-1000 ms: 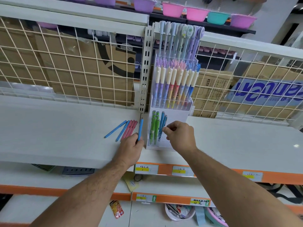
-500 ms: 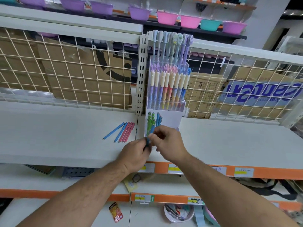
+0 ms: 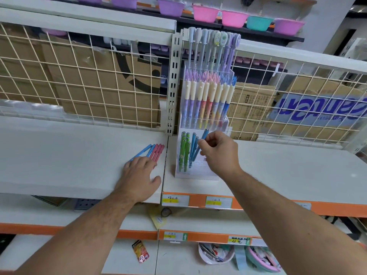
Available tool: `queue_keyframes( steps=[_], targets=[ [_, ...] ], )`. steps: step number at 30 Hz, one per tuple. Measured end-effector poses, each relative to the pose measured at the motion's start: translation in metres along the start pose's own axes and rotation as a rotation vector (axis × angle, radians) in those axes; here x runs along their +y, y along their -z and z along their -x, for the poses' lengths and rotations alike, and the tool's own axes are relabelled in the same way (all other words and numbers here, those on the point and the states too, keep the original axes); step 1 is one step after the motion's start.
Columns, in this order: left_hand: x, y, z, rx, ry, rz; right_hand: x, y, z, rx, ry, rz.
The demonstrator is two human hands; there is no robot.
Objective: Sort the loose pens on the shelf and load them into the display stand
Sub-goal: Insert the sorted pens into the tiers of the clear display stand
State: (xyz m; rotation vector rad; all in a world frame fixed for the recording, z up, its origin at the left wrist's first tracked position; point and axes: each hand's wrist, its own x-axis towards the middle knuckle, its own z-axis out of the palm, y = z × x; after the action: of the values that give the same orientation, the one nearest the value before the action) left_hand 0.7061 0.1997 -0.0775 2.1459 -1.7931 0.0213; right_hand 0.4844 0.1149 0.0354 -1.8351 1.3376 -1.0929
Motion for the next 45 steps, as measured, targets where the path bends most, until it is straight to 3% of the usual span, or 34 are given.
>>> queue_keyframes(
  steps=[17,45],
  targets=[
    [-0.001,-0.001,-0.001,-0.049,0.017,0.031,0.020,-0.020,0.000,-0.095,-0.026,0.211],
    [0.003,0.003,0.003,-0.039,0.052,0.068,0.036,-0.019,0.014,-0.124,-0.067,0.197]
  ],
)
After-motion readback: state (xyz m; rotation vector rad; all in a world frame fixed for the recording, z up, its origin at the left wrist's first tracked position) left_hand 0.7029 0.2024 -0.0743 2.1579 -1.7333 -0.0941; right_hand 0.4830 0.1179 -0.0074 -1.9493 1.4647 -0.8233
